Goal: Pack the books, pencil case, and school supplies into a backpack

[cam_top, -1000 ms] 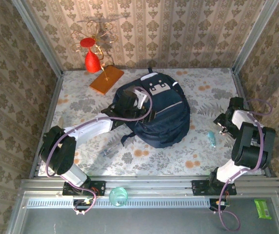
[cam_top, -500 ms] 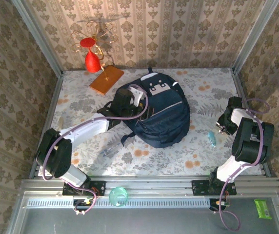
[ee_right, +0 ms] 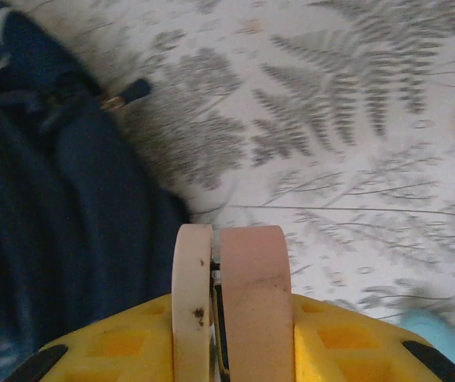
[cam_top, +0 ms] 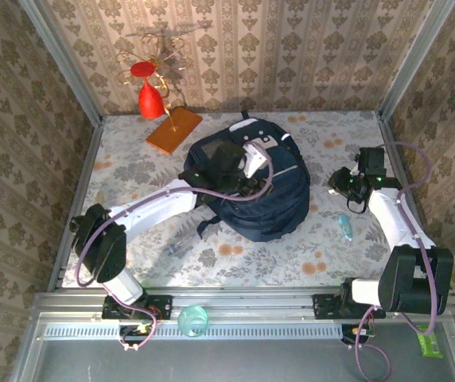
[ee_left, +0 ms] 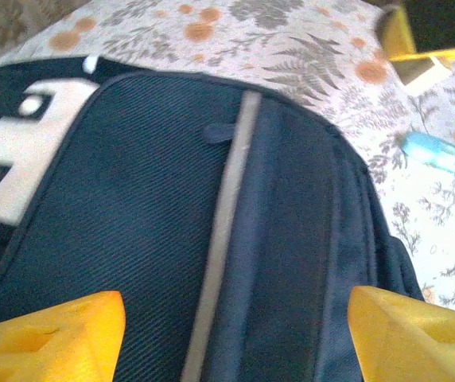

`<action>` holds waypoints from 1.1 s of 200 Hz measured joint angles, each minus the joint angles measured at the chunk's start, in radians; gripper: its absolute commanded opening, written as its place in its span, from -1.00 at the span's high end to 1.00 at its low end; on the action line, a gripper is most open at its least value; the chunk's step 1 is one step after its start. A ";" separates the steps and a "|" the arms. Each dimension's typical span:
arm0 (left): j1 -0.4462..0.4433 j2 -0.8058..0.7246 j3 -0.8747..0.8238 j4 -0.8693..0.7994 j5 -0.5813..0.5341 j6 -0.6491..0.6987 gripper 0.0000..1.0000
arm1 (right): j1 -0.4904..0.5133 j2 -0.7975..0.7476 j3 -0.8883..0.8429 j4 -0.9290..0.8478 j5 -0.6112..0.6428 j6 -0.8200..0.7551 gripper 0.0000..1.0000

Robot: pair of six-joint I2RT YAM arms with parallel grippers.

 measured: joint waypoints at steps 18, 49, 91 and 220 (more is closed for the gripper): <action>-0.052 0.041 0.042 -0.044 -0.044 0.082 -0.53 | 0.024 -0.002 0.008 0.002 -0.045 0.000 0.31; -0.074 0.163 0.150 -0.142 -0.118 0.164 -0.38 | 0.039 -0.002 0.008 0.001 -0.099 0.003 0.31; -0.060 0.257 0.258 -0.251 -0.158 0.210 0.15 | 0.039 -0.002 0.007 0.013 -0.137 0.003 0.31; 0.076 0.257 0.308 -0.282 0.143 0.114 0.47 | 0.055 -0.010 0.007 0.011 -0.185 -0.012 0.34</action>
